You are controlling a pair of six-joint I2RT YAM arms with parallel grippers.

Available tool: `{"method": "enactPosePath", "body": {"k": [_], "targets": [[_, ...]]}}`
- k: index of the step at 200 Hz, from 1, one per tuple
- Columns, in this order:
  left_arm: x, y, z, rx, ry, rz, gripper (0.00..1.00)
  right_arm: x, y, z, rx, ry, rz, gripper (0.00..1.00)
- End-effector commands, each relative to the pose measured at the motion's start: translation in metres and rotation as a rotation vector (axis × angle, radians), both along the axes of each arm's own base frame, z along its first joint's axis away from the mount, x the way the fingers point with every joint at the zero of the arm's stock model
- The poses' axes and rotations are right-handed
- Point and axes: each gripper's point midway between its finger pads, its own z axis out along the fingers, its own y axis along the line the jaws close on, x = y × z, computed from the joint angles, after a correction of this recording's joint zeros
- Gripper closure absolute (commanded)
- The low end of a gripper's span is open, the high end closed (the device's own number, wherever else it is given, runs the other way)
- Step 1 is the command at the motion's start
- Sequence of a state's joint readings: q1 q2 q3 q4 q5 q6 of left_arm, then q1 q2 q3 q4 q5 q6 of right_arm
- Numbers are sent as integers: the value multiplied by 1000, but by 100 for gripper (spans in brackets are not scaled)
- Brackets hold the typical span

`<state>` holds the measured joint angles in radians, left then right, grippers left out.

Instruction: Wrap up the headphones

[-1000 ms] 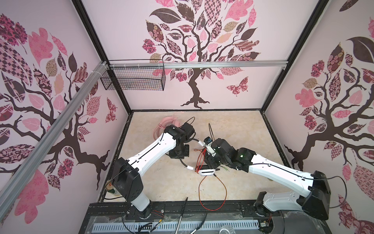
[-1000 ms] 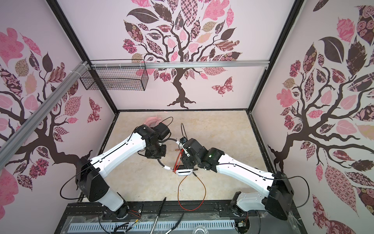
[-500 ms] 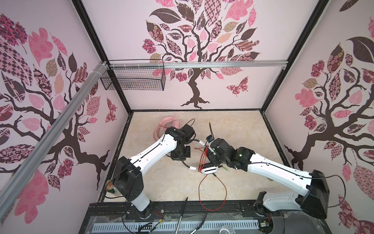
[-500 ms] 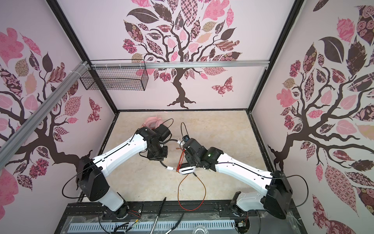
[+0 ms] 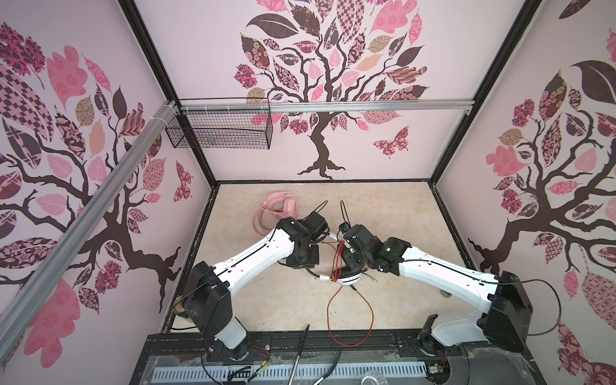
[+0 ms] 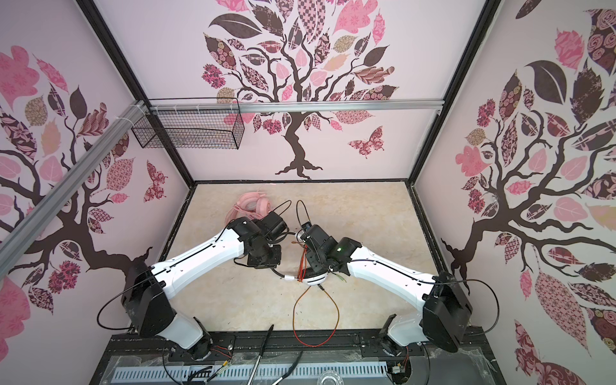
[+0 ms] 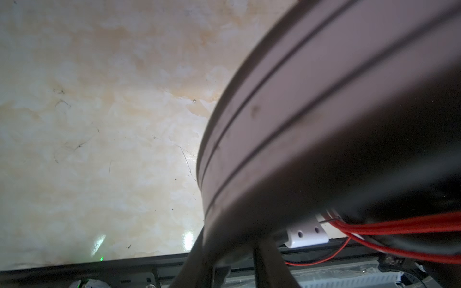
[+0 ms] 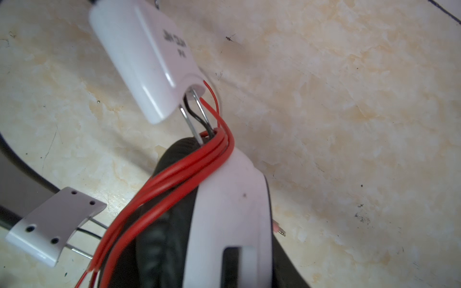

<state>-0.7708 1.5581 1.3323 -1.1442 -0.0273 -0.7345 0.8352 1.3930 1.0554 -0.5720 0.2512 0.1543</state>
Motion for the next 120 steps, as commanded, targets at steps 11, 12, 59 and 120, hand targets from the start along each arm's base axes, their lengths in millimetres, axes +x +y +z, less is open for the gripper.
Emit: {"method": "enactPosePath", "body": {"k": [11, 12, 59, 120], "targets": [[15, 13, 13, -22, -172, 25, 74, 17, 11, -2, 131, 33, -13, 68], [15, 14, 12, -22, -170, 26, 74, 17, 11, -3, 133, 35, -14, 68], [12, -3, -22, -93, -132, 12, 13, 23, 20, -16, 197, 128, -30, 63], [30, -20, -65, -27, -63, 169, 21, 27, 20, -23, 248, 164, -44, 62]]}}
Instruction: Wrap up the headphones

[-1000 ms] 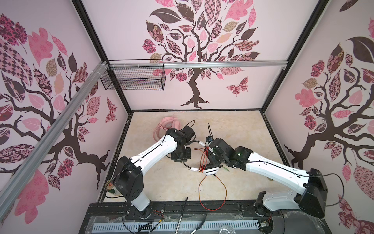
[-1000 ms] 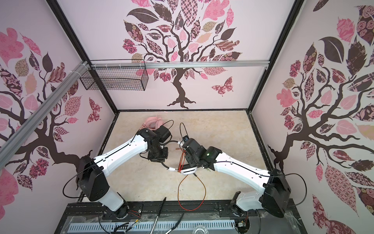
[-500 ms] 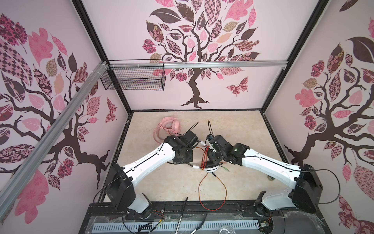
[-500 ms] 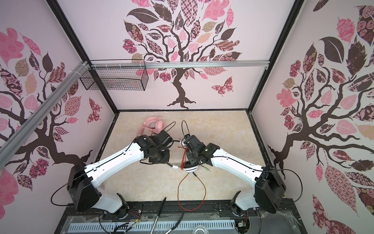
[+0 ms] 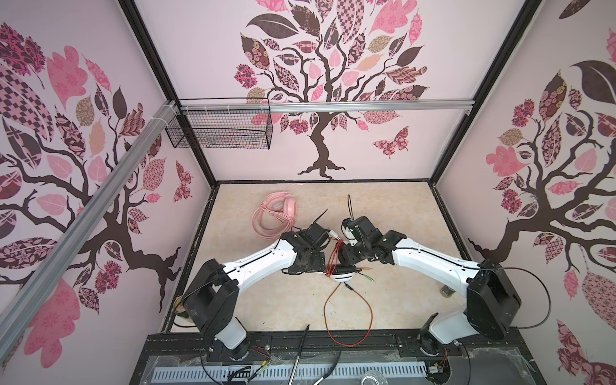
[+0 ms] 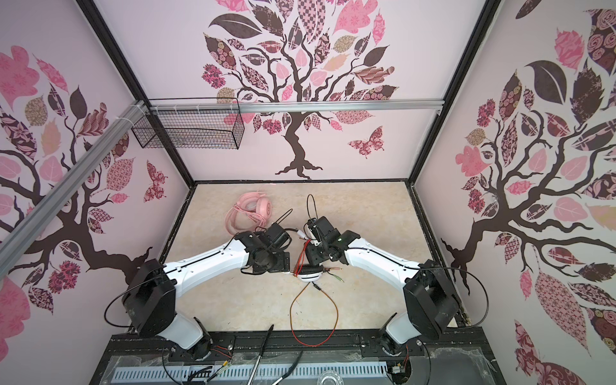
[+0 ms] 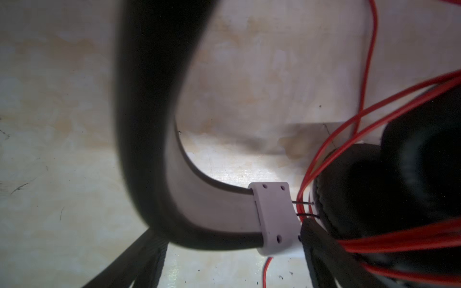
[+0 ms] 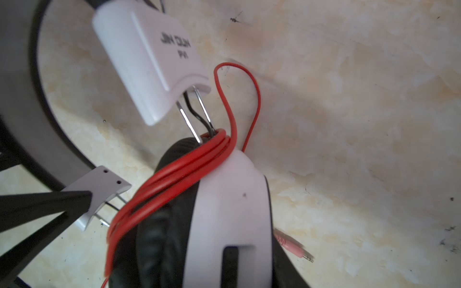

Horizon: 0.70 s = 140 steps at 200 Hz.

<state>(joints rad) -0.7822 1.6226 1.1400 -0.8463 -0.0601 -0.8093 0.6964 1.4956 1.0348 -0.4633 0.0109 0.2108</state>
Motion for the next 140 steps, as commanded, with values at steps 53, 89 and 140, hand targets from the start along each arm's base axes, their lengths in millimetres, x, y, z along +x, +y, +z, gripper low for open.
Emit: {"method": "enactPosePath", "body": {"k": [53, 89, 140], "targets": [[11, 6, -19, -5, -9, 336, 43, 11, 7, 15, 99, -12, -23, 62], [14, 19, 2, -52, -91, 426, 37, 9, 8, 16, 115, -4, -22, 62], [14, 35, 13, -167, -126, 526, 41, 8, 9, 20, 138, -5, -23, 62]]}}
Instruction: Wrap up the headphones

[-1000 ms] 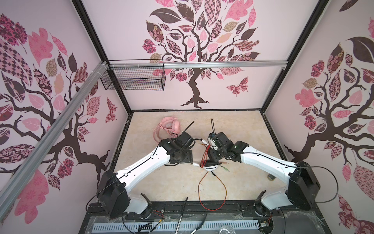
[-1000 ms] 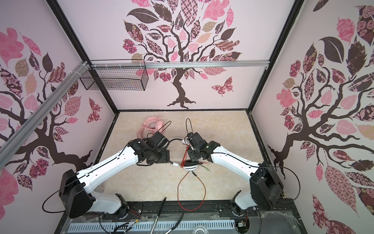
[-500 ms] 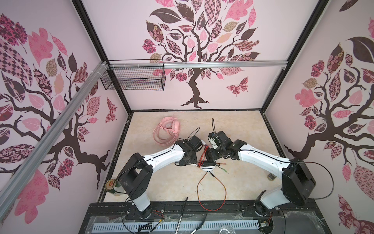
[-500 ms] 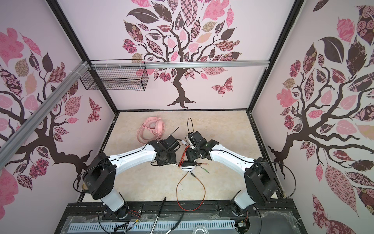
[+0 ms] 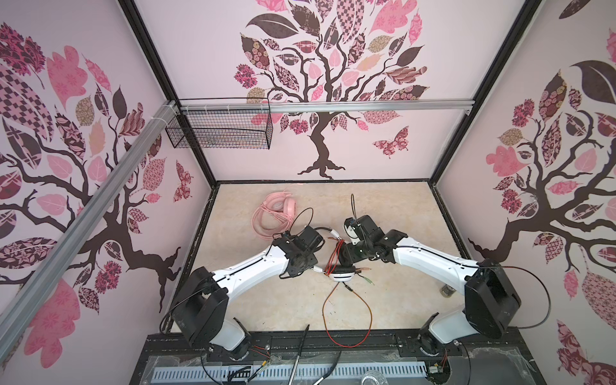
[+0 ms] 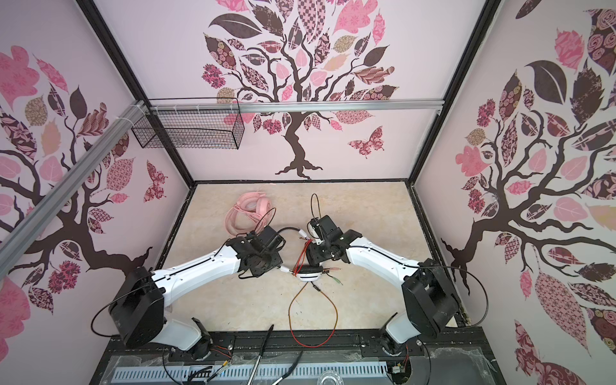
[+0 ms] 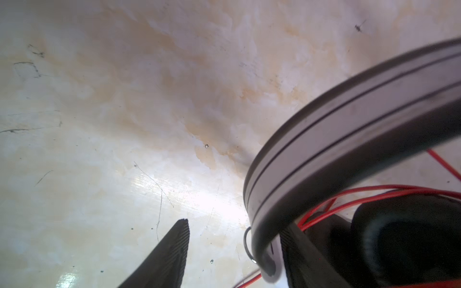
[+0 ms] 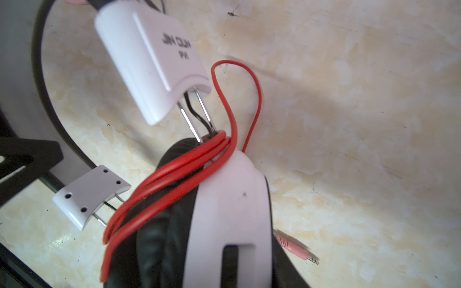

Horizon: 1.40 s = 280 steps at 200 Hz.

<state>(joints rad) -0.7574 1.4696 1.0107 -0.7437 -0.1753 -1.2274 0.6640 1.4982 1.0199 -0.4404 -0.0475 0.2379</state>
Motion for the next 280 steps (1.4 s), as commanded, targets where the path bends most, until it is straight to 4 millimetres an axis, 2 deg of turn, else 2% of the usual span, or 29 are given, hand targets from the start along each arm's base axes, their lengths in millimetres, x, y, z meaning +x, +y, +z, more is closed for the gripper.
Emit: {"method": "enactPosePath", "body": {"k": [1, 23, 42, 63, 87, 124, 171, 222, 228, 233, 264, 280], "targets": [[2, 7, -3, -36, -16, 69, 41, 6, 10, 24, 85, -42, -2, 62], [1, 1, -4, -78, 5, 92, 48, 5, 12, 25, 104, -35, -8, 62], [1, -8, -7, -113, 18, 106, 48, 7, 14, 26, 122, -29, -19, 62], [2, -10, -11, -121, 22, 126, 43, 7, 16, 26, 128, -23, -23, 62], [4, -14, -11, -125, 24, 119, 46, 9, 16, 27, 129, -27, -30, 62], [2, -11, -21, -96, 44, 123, 59, 9, 16, 29, 130, -28, -25, 62], [9, -2, -18, -56, 19, 103, 56, 6, 15, 36, 134, -36, -15, 62], [15, 3, -14, -24, 2, 90, 66, 3, 16, 44, 152, -40, -7, 63], [14, 3, -15, -25, 5, 89, 68, 3, 15, 45, 152, -41, -7, 63], [14, 3, -15, -25, 5, 90, 76, 3, 16, 45, 153, -41, -6, 63], [16, 2, -8, -34, -9, 68, 94, 1, 14, 46, 145, -46, 8, 63], [17, 3, -2, -39, -12, 46, 100, -4, 15, 46, 119, -64, 82, 61]]}}
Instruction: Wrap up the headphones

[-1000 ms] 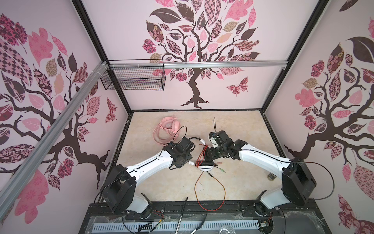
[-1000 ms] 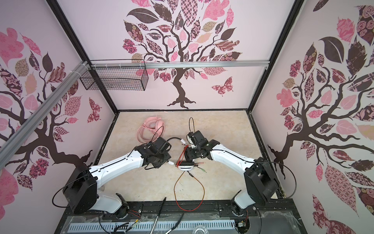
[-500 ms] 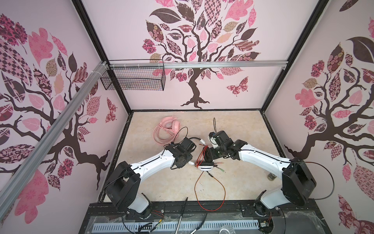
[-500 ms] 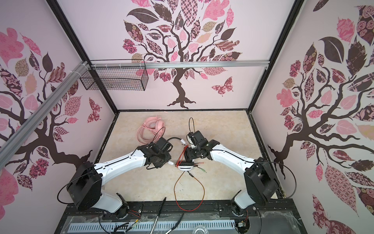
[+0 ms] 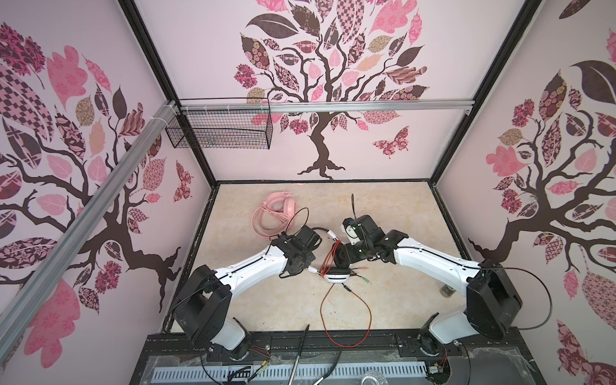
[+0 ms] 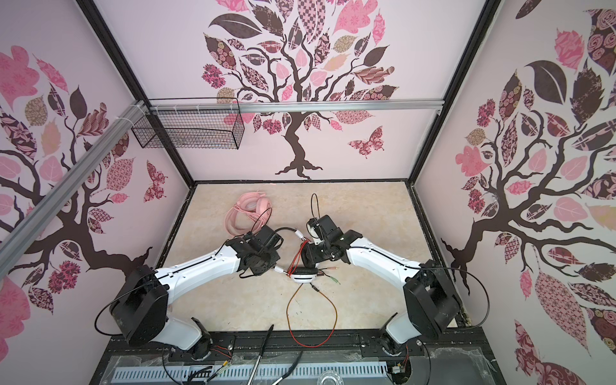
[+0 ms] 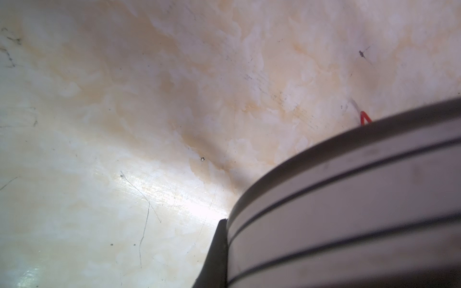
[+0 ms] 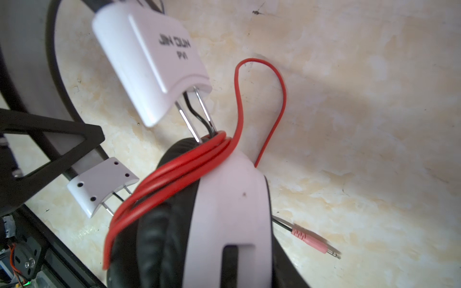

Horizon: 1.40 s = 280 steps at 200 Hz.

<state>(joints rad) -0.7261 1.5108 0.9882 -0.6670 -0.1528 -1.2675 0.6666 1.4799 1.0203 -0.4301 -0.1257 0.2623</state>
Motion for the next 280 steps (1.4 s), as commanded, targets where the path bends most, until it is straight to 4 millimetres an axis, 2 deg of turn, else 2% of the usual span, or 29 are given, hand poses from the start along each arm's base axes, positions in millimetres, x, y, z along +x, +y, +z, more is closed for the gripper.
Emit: {"method": "enactPosePath", "body": {"k": [1, 20, 48, 68, 93, 121, 155, 178, 221, 244, 264, 280], "targets": [[6, 4, 12, 1, -21, -14, 100, 3, 2, 36, 39, -94, 59, 61], [6, 8, 16, 5, -2, -55, 100, -3, -4, 38, -10, -140, 136, 60], [2, 14, 19, 27, 24, -108, 100, -4, -18, 42, -70, -199, 154, 60], [-1, 14, 22, 15, 27, -112, 100, -9, -14, 44, -81, -220, 175, 60], [2, 9, 35, -12, -2, -130, 100, -19, -5, 37, -152, -238, 218, 59], [5, 20, 49, 64, -9, -136, 100, -26, 0, 36, -179, -244, 232, 59], [8, 32, 56, 107, -42, -139, 100, -28, -5, 38, -197, -253, 228, 56], [8, 33, 58, 96, -38, -132, 100, -38, 2, 37, -143, -222, 256, 54], [10, 27, 64, 63, -50, -136, 100, -56, 19, 35, -16, -153, 306, 43], [10, 28, 69, 69, -57, -142, 100, -58, 16, 32, -28, -152, 310, 40], [10, 30, 73, 81, -68, -153, 100, -59, 12, 30, -45, -151, 310, 33], [9, 37, 74, 120, -74, -153, 100, -60, 11, 37, -27, -161, 307, 29]]}}
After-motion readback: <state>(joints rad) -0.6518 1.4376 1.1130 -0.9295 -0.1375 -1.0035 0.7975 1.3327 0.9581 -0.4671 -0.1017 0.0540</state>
